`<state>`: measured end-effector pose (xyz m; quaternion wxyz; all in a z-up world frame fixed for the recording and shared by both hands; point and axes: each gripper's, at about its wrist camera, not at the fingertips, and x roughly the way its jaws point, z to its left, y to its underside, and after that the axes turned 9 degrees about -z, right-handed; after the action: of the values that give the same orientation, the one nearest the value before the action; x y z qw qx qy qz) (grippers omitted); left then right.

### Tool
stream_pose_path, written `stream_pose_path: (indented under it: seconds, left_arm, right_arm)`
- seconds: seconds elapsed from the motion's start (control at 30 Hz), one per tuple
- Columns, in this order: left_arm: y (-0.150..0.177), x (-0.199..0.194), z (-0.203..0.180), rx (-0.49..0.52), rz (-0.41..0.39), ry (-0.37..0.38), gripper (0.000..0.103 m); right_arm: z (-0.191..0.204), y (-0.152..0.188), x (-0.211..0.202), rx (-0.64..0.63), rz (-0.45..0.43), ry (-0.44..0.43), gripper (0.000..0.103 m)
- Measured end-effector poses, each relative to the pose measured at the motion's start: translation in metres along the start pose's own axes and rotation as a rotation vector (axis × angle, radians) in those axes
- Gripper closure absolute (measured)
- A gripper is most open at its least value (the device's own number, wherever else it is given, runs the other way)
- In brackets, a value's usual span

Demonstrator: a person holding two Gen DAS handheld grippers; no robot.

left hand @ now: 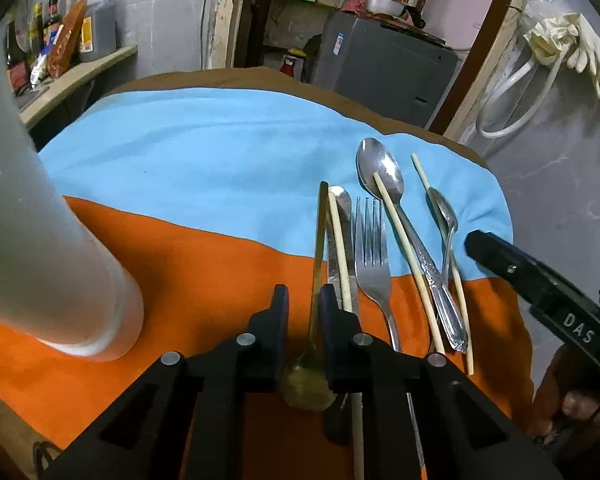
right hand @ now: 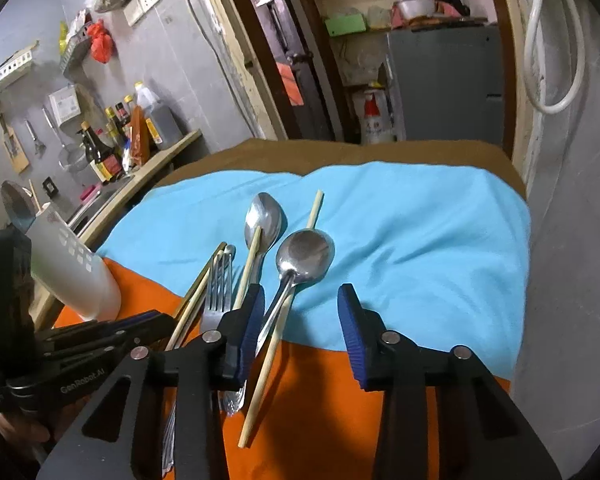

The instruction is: Organize utensils

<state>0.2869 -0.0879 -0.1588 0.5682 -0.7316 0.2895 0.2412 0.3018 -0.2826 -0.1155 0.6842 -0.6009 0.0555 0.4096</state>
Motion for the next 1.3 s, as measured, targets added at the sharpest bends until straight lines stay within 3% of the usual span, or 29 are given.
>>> stream_pose_path:
  seconds: [0.17,0.43,0.57,0.67,0.9,1.1,1.3]
  left_arm:
    - [-0.008,0.009,-0.005,0.003,0.021,0.005,0.099]
    - [-0.018,0.018,-0.01,0.03,0.058,-0.012,0.1]
    - [-0.013,0.013,-0.011,0.007,0.039,-0.034,0.101]
    - [-0.006,0.003,-0.009,-0.02,0.015,-0.054,0.101]
    - [0.004,-0.006,-0.01,-0.017,0.042,-0.075,0.101]
    - [-0.001,0.002,-0.01,0.021,0.119,-0.06,0.1]
    - [-0.005,0.008,-0.013,0.054,0.147,-0.066,0.1]
  right_arm:
    - [-0.001,-0.002,0.01,0.021,0.028,-0.012,0.072]
    - [0.002,-0.003,0.028,0.042,0.063,-0.017,0.073]
    - [-0.003,-0.004,0.027,0.079,0.042,-0.006,0.092]
    - [-0.006,-0.004,0.021,0.095,0.019,-0.009,0.096]
    - [-0.014,-0.002,0.001,0.104,-0.024,0.024,0.097]
    - [-0.022,-0.001,0.004,0.135,0.002,0.019,0.097]
    - [-0.032,0.0,0.013,0.179,0.048,0.003,0.094]
